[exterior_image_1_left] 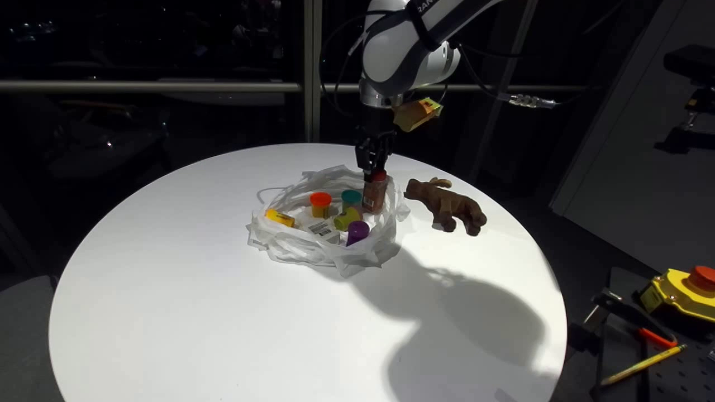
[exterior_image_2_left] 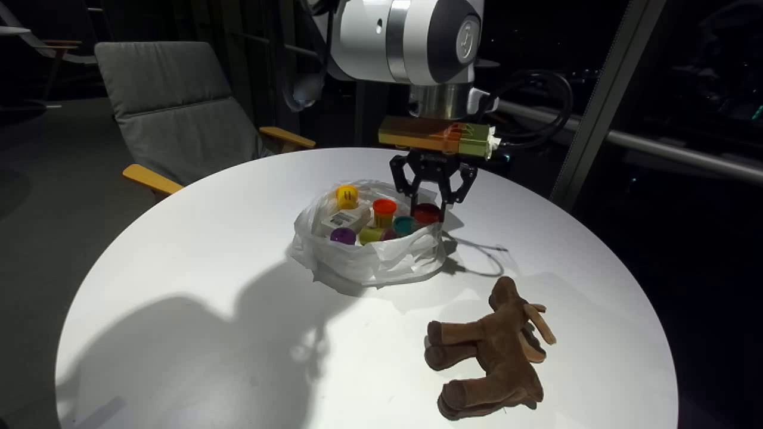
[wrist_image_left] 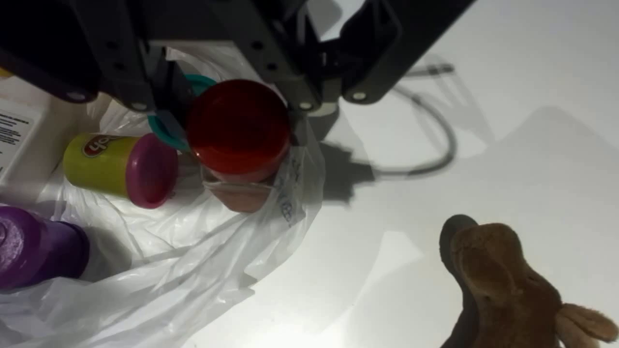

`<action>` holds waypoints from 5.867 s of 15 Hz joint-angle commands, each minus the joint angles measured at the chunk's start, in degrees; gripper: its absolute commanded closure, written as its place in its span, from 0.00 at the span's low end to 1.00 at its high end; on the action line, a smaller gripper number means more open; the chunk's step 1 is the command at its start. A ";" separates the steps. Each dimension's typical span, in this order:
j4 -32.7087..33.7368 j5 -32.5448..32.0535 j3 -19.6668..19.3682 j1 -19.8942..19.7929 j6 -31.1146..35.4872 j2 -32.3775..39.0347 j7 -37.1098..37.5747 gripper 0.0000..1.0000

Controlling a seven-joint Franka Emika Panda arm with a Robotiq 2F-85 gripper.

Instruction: Pick up all the objects from the plastic bag and put them on the table.

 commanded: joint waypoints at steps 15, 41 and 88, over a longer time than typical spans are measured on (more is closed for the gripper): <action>-1.77 1.58 0.62 0.25 0.41 -0.12 4.97 0.76; 0.08 4.07 -5.18 5.85 -1.29 -0.78 26.49 0.00; 9.93 5.15 -0.71 2.29 -10.04 5.90 12.82 0.29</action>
